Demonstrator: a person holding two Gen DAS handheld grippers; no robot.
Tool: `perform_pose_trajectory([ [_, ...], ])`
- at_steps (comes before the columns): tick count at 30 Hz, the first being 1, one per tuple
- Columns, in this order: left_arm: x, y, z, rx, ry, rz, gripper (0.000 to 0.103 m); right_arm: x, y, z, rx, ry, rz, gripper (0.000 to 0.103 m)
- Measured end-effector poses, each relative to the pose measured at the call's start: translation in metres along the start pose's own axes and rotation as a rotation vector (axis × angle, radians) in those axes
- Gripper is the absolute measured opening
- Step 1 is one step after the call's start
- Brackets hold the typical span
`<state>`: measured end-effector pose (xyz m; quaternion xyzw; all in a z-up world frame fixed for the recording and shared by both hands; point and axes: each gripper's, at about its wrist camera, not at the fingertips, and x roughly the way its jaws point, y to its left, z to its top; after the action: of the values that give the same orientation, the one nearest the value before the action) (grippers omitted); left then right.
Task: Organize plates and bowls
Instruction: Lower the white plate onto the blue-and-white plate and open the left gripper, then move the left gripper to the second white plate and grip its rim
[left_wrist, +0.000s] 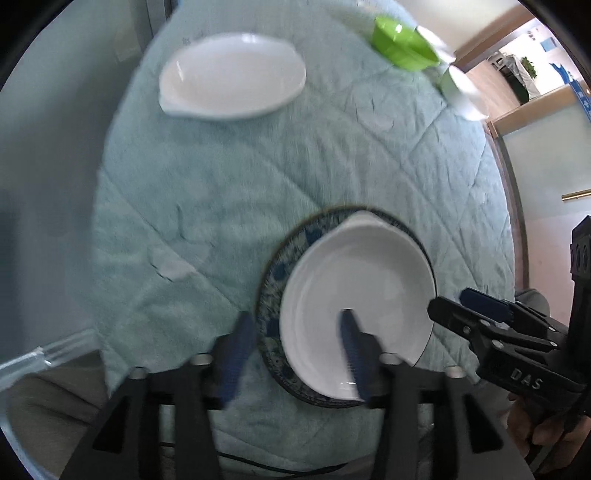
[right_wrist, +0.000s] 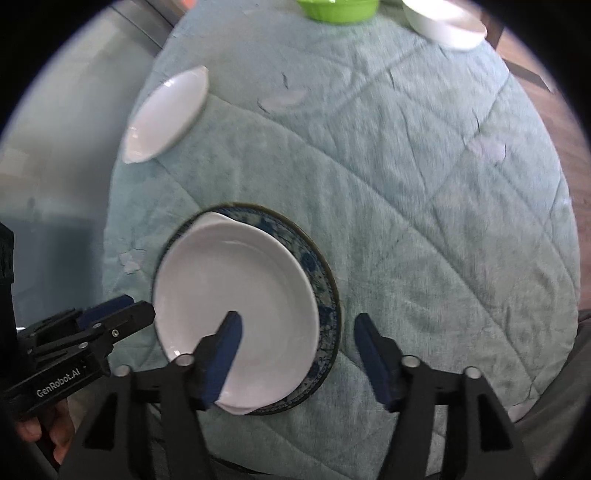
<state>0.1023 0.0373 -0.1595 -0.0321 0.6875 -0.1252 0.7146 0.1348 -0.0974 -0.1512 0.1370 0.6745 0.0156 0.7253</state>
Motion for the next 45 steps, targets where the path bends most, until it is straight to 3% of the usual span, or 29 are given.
perform_pose_trajectory([
  [3,-0.029,0.001,0.007,0.013,-0.055,-0.009,0.056,-0.017,0.002,0.003,-0.018,-0.039,0.033,0.08],
  [5,-0.054,0.006,0.014,0.014,-0.119,-0.001,0.063,-0.029,0.002,0.009,-0.038,-0.072,0.032,0.085],
  [7,-0.083,0.01,0.025,0.017,-0.225,0.067,0.082,-0.044,0.009,0.019,-0.118,-0.113,-0.021,0.093],
  [8,-0.096,0.013,0.029,0.022,-0.278,0.099,0.086,-0.052,0.011,0.026,-0.149,-0.135,-0.041,0.102],
  [10,-0.12,0.017,0.041,0.049,-0.382,0.135,0.097,-0.066,0.012,0.045,-0.167,-0.157,-0.04,0.102],
  [13,-0.136,0.031,0.066,0.055,-0.427,0.167,0.1,-0.083,0.021,0.076,-0.217,-0.184,-0.019,0.102],
  [20,-0.125,0.067,0.137,0.053,-0.36,0.067,0.099,-0.081,0.034,0.135,-0.164,-0.161,0.094,0.102],
  [25,-0.091,0.093,0.183,0.025,-0.286,0.039,0.099,-0.042,0.063,0.156,-0.21,-0.095,0.144,0.102],
  [30,-0.054,0.117,0.21,-0.014,-0.246,-0.014,0.097,0.016,0.08,0.172,-0.157,-0.004,0.094,0.102],
  [34,-0.02,0.129,0.227,-0.03,-0.193,-0.035,0.082,0.045,0.087,0.186,-0.132,-0.006,0.051,0.102],
  [37,0.003,0.137,0.24,-0.033,-0.163,-0.07,0.077,0.059,0.089,0.196,-0.115,-0.016,0.061,0.102],
  [40,0.02,0.138,0.248,-0.035,-0.137,-0.098,0.065,0.067,0.093,0.202,-0.108,-0.015,0.077,0.102],
  [43,0.032,0.135,0.253,-0.007,-0.123,-0.106,0.054,0.072,0.099,0.204,-0.129,-0.02,0.081,0.092],
  [45,0.039,0.133,0.255,0.014,-0.104,-0.099,0.046,0.078,0.101,0.207,-0.133,-0.01,0.071,0.076],
])
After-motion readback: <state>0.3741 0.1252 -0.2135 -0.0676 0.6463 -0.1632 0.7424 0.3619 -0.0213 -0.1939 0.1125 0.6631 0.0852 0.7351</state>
